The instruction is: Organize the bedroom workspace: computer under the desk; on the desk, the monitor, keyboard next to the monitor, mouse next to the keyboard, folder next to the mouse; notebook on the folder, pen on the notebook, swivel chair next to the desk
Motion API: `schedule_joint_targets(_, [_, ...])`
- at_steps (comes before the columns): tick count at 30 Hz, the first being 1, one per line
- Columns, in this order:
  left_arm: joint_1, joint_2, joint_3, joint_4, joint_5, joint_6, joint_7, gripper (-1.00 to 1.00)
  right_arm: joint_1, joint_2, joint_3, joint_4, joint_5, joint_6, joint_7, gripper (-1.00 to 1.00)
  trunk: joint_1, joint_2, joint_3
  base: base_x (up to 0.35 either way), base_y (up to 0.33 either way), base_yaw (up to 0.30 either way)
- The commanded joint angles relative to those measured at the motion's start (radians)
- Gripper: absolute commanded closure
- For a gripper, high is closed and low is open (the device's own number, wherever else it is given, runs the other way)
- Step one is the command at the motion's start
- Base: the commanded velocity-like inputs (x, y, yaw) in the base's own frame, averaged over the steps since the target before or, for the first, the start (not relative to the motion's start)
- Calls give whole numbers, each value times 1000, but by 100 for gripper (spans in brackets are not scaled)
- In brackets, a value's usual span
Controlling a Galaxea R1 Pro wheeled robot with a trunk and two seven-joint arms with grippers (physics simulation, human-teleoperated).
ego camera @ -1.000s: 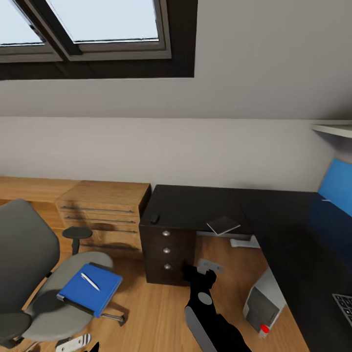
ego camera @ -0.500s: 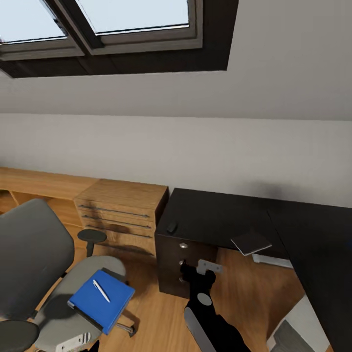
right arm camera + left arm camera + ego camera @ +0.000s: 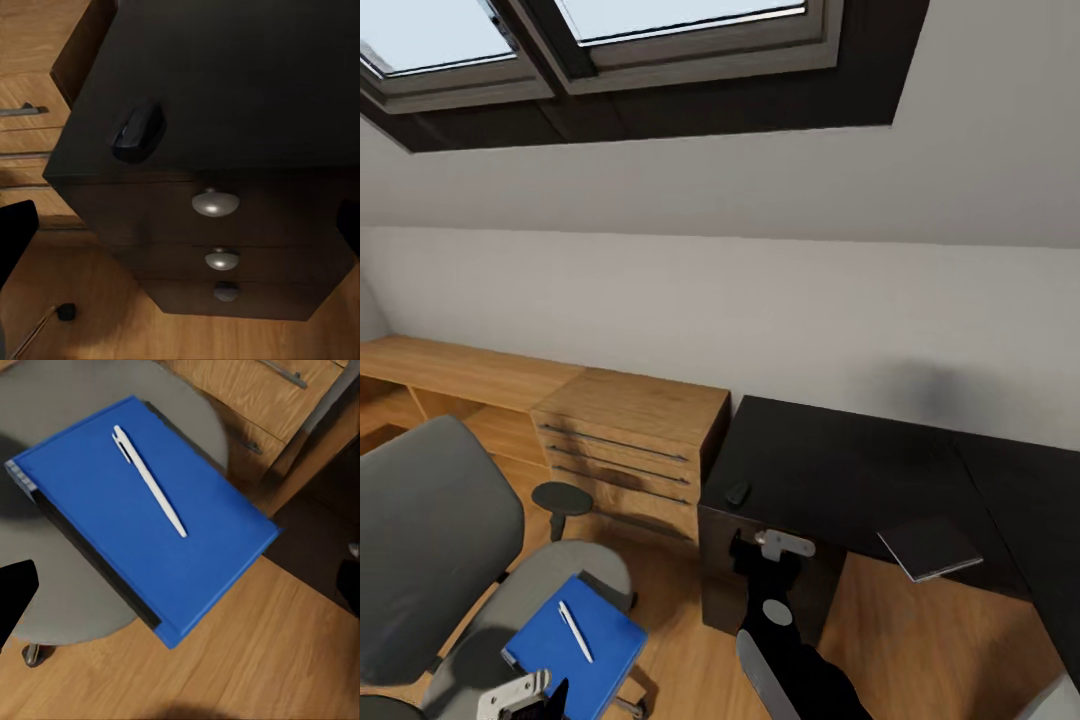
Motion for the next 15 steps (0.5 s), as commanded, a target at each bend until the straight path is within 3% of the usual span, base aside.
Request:
schedule_joint_targets(1, [0, 0, -1, -5, 10, -1, 6, -100, -1, 0, 2, -1, -3, 5, -6, -100, 1, -1, -1, 327, 0, 28])
schedule_joint_targets(5, [0, 0, -2, -18, 11, -35, 6, -100, -1, 0, 1, -2, -2, 5, -8, -100, 1, -1, -1, 327, 0, 8])
schedule_joint_targets(15, [0, 0, -3, -20, 10, -41, 6, -100, -1, 0, 0, -1, -2, 5, -9, -100, 1, -1, -1, 325, -25, 9])
